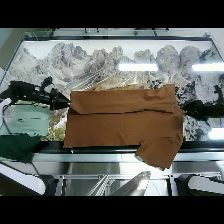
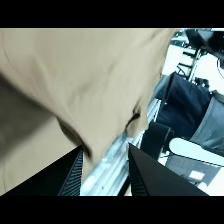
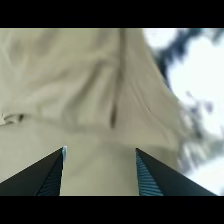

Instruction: Fold the shirts.

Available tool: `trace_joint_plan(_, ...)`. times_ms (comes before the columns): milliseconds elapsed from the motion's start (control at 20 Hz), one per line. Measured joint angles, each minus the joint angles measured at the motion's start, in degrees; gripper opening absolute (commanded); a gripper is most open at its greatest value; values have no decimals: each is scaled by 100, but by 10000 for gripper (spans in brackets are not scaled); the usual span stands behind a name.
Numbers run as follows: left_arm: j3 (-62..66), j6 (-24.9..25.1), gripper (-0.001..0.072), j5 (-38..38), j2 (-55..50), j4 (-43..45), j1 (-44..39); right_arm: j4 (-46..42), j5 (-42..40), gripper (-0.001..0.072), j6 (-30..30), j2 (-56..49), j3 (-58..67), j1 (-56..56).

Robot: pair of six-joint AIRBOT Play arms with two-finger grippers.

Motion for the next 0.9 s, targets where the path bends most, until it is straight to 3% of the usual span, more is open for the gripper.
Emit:
trace_joint_plan(100,-533,-17,340,-13,505,238,249,-321,164,503,498,422,-234,-247)
trace_joint_plan(350,-1965,-39,339,-538,1615,892,874,-1423,308,503,2037,1211,-1346,-509)
trace_joint_plan(500,-2435,-42,339,-785,2039,1054,1189,-1604,302,503,2411,1351,-2100,-538)
trace_joint_plan(700,-2651,-44,347,-796,2389,1132,1386,-1185,291,494,2293,1399,-2892,-455)
trace_joint_plan(800,-2688,-52,347,-702,2461,1158,1419,-986,345,172,1982,1370,-3126,-317)
trace_joint_plan(900,-2708,-87,348,-588,2498,1281,1434,-745,118,21,1674,1360,-3235,-184)
